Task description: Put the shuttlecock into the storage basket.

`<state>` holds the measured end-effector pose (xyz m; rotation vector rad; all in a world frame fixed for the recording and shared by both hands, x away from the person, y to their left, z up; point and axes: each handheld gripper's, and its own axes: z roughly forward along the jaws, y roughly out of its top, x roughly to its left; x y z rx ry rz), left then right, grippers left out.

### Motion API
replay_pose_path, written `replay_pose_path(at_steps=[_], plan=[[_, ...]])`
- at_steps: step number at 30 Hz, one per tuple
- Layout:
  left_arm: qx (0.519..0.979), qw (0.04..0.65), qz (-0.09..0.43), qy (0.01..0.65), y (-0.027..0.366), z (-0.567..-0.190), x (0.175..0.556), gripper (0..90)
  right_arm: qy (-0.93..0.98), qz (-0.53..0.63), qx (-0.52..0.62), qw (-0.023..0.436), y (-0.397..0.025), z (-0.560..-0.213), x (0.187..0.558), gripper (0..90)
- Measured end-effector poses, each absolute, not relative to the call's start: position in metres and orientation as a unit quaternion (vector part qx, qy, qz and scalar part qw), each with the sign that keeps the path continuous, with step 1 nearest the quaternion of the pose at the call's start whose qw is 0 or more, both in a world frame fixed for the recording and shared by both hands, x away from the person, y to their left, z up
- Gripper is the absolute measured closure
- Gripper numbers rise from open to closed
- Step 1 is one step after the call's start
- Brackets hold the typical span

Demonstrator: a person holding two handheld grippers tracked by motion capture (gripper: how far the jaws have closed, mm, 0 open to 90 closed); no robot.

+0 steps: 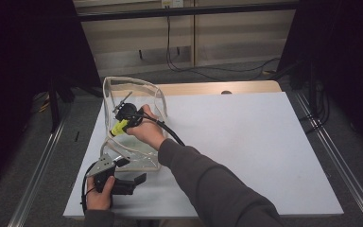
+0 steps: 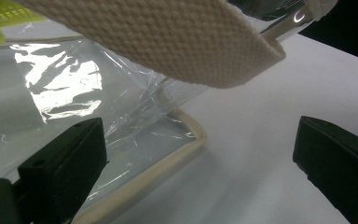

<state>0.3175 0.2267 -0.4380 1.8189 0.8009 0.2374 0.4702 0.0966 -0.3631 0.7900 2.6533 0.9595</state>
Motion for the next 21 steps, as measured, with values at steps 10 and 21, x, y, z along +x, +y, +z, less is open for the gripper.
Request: replay_pose_path(at_steps=[10,21], plan=[[0.765,0.541,0.1,0.336,0.2269,-0.438,0.3173,2.6,0.906,0.316,0.26,0.105,0.0993,-0.367,0.4689,78.4],[0.764,0.54,0.101,0.338,0.2273,-0.438,0.317,2.6,0.912,0.31,0.25,0.093,0.1037,-0.3719,0.4669,75.5]])
